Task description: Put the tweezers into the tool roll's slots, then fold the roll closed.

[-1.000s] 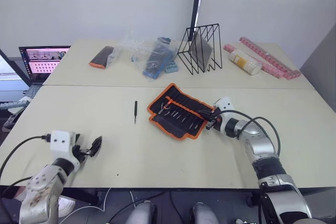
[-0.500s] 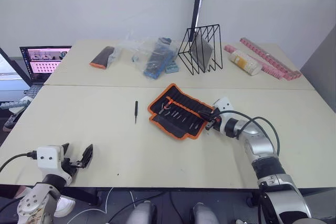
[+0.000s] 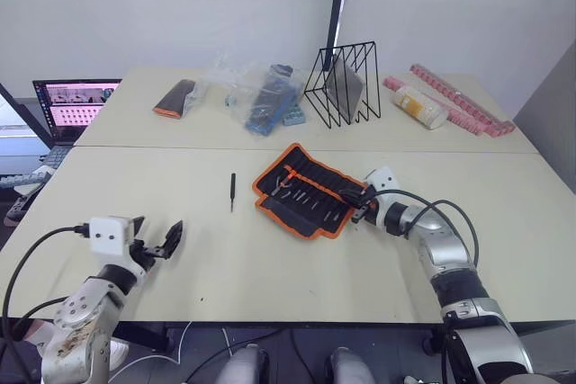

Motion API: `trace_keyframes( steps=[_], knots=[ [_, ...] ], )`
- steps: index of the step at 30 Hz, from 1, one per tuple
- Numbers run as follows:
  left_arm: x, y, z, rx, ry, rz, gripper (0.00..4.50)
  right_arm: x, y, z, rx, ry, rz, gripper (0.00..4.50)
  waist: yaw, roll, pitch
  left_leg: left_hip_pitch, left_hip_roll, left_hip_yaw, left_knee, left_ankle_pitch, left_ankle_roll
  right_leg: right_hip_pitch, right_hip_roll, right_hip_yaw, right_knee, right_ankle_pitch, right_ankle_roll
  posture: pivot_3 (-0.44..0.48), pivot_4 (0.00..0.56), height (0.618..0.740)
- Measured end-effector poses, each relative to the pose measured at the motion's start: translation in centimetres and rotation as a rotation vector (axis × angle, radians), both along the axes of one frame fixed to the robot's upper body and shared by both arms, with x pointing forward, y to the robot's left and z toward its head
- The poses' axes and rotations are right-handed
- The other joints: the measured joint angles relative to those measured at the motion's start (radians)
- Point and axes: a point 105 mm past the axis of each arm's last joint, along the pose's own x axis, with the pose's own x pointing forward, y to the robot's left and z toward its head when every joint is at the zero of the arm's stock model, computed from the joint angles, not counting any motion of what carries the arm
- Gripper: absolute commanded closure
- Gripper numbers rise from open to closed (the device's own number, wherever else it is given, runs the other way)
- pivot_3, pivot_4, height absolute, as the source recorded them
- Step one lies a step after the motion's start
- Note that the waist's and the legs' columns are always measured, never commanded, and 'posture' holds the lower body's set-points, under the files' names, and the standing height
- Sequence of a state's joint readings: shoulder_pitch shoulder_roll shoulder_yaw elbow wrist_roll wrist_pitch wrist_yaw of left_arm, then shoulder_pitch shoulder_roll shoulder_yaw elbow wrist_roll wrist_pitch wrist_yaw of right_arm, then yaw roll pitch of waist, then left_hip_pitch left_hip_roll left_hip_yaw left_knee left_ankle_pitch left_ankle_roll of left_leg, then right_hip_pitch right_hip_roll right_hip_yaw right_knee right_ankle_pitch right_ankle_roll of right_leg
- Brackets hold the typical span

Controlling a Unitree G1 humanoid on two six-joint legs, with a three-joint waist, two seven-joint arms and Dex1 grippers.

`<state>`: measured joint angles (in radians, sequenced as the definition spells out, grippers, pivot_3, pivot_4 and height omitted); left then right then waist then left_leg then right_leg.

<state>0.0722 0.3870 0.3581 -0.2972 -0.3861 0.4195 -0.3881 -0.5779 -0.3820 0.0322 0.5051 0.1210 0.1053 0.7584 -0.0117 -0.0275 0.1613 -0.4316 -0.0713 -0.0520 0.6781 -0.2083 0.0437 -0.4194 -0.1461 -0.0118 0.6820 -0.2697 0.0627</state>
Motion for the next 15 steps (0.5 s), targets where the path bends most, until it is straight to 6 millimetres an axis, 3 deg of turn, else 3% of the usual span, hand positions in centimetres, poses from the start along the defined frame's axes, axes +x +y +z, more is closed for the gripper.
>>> trace_keyframes(
  steps=[9, 15],
  knots=[
    [3.6, -4.1, 1.4, -0.031, 0.03, -0.011, 0.01, 0.1, 0.4, -0.2, 0.016, 0.0, -0.003, 4.5, -0.001, 0.0, 0.0, 0.0, 0.0, 0.0, 0.0, 0.0, 0.0, 0.001, 0.0, 0.0, 0.0, 0.0, 0.0, 0.0, 0.15, 0.687],
    [4.8, -6.8, 0.2, -0.055, 0.082, -0.014, 0.01, 0.2, 0.5, -0.2, 0.018, -0.006, -0.005, 4.5, -0.001, -0.001, 0.0, 0.0, 0.0, 0.0, 0.0, 0.0, 0.0, 0.001, 0.0, 0.0, 0.0, 0.0, 0.0, 0.0, 0.15, 0.687]
  ],
)
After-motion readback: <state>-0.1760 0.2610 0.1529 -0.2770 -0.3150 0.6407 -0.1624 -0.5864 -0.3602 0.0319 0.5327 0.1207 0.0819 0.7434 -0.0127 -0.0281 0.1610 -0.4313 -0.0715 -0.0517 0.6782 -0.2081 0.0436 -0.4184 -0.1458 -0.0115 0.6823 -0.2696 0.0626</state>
